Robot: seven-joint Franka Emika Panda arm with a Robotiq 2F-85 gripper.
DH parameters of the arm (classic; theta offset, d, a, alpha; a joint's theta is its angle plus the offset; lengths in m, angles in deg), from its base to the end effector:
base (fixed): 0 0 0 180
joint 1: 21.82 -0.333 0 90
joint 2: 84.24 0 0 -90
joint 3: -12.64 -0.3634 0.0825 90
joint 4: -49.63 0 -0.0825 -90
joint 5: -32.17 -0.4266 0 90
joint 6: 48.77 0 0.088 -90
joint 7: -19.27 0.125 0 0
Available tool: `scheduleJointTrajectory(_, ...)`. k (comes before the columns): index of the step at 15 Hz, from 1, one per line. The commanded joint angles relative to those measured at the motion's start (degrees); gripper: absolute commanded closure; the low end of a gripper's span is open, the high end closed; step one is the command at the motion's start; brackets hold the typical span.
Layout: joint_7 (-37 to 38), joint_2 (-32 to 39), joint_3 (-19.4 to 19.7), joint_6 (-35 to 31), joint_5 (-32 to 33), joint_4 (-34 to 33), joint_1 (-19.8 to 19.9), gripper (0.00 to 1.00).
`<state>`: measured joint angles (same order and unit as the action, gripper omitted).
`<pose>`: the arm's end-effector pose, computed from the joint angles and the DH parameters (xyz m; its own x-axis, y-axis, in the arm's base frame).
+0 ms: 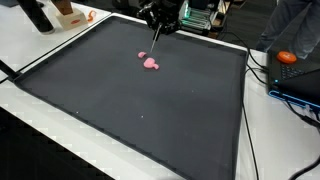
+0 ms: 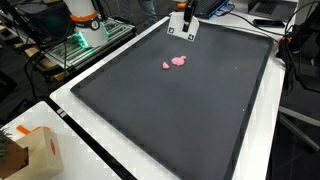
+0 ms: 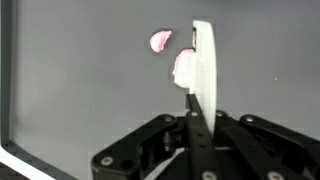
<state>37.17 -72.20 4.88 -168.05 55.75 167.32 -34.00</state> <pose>0.5779 0.1798 0.3277 0.9627 0.2478 -0.1087 0.2701 -0.9039 0.3317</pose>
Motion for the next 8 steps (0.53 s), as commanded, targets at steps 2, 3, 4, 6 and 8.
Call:
scheduleJointTrajectory(2,0.4,7.6,0.2,5.1,2.8,-7.1,-3.1,0.99)
scheduleJointTrajectory(3,0.0,8.9,0.2,5.7,2.7,-8.4,-3.6,0.99)
scheduleJointTrajectory(4,0.0,10.0,0.4,5.9,2.9,-9.4,-4.2,0.99)
scheduleJointTrajectory(6,-0.5,12.1,0.6,6.8,2.7,-11.3,-5.0,0.99)
scheduleJointTrajectory(8,-0.7,13.6,0.9,7.1,2.6,-12.8,-5.6,0.99)
